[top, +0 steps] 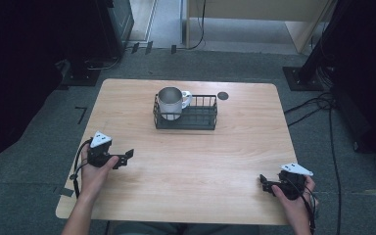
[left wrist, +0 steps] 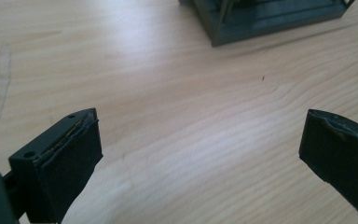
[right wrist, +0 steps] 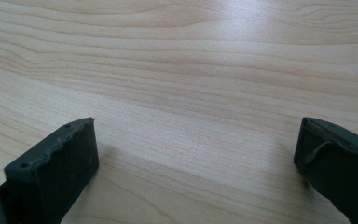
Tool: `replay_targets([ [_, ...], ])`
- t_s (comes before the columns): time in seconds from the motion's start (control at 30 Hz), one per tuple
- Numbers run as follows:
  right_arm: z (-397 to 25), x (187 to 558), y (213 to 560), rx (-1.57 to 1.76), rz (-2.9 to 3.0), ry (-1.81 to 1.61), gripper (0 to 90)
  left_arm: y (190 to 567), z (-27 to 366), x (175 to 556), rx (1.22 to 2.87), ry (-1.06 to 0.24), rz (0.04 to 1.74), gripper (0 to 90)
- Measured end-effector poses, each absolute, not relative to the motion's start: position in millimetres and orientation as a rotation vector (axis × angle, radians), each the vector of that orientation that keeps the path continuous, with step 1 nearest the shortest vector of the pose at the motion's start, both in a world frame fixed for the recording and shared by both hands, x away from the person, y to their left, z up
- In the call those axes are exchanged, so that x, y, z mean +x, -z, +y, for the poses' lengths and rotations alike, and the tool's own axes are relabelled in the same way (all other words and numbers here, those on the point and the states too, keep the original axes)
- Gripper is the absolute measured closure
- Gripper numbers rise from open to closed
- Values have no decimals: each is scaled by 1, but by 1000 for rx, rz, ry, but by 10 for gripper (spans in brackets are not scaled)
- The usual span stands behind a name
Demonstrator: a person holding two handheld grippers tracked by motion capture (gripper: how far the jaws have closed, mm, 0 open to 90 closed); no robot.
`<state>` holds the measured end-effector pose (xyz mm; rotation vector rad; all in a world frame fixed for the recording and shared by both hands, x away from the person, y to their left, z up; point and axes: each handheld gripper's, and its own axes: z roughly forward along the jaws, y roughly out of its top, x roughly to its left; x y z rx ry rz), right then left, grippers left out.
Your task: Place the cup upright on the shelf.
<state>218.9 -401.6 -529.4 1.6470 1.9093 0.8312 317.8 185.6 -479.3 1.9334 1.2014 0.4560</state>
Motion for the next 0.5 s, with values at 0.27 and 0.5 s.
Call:
replay_targets([
  [0.27,-402,219,529,1646,1910,-831,0,491,204,300,1924,-463,1264,0],
  [0.5,-402,219,529,1644,1911,-830,0,503,214,282,1952,-500,1303,0],
])
